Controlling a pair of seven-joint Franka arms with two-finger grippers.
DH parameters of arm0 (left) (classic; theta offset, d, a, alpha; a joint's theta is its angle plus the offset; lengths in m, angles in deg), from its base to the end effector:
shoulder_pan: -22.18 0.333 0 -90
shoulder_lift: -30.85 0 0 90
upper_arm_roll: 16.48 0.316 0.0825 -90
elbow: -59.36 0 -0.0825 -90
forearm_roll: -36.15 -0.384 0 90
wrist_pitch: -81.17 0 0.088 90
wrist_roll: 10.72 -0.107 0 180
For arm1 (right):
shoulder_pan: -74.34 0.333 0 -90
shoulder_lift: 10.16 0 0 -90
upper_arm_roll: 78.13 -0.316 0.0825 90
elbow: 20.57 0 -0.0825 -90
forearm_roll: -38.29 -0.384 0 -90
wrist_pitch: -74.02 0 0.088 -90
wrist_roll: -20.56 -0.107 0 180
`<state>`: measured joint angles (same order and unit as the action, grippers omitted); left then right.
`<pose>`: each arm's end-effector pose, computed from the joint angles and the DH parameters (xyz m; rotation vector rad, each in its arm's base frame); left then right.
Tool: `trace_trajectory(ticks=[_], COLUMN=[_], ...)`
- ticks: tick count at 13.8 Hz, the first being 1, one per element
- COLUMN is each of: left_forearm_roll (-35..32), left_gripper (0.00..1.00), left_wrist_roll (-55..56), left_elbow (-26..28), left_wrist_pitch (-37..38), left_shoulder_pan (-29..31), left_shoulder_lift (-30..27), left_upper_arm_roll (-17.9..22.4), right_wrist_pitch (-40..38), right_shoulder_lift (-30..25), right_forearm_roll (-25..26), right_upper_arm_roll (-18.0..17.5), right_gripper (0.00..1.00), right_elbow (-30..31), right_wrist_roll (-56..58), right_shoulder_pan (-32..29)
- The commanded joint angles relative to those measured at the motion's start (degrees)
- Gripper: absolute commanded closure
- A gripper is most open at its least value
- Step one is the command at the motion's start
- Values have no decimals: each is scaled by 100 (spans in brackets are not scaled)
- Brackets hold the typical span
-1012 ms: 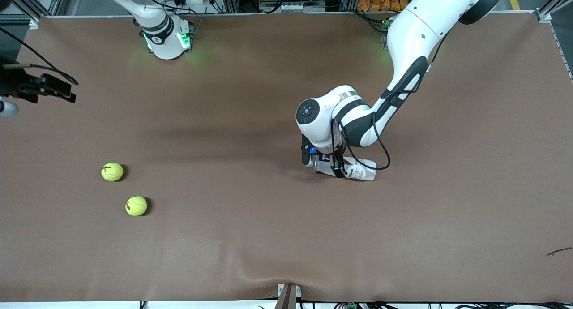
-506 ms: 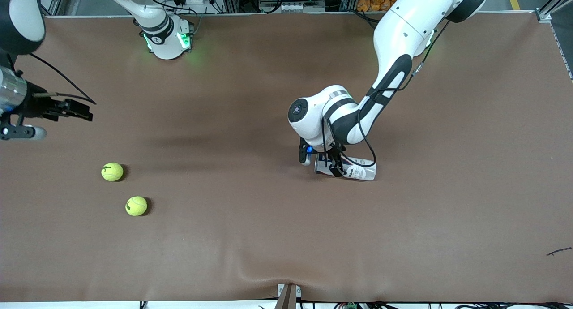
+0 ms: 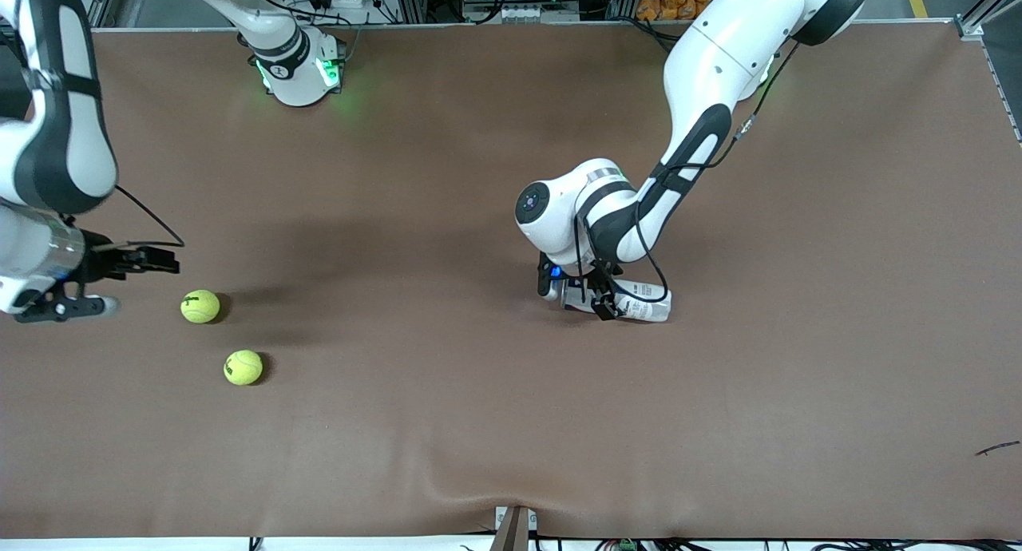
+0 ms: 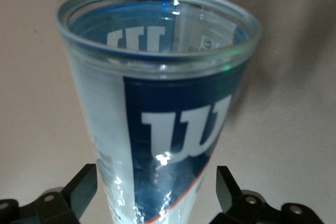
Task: Insert tennis ball vertically with right arm
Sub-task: 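Lift the can upright with the left gripper while the right gripper reaches a ball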
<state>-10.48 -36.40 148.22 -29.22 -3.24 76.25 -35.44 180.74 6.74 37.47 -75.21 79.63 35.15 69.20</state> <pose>0.5324 -0.4107 0.1803 -1.8235 1.8844 0.3393 0.6118 -0.0833 0.3890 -3.0909 -0.1693 0.2756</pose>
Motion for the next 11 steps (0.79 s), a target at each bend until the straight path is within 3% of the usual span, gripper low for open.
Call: trace_trajectory(ticks=[1, 3, 7, 11], left_forearm_roll=[-136, -127, -127, -136], left_gripper=[0, 0, 0, 0], left_wrist_roll=[80, 89, 89, 81], left_elbow=[-273, -273, -282, -440], left_wrist_pitch=[89, 89, 27, 27], left_shoulder_pan=[-218, -411, -430, -430], left_shoulder_lift=[223, 232, 320, 469], left_upper_arm_roll=[199, 410, 455, 455], right_wrist_pitch=[147, 322, 999, 1070], right_shoulder_lift=[217, 349, 867, 1105], right_forearm_roll=[56, 100, 109, 117], right_upper_arm_roll=[-46, -37, -37, -37], right_gripper=[0, 0, 0, 0], right_elbow=[-35, -35, -35, -26], right_wrist_roll=[87, 140, 684, 703], right_shoulder_pan=[-40, -14, -31, -84])
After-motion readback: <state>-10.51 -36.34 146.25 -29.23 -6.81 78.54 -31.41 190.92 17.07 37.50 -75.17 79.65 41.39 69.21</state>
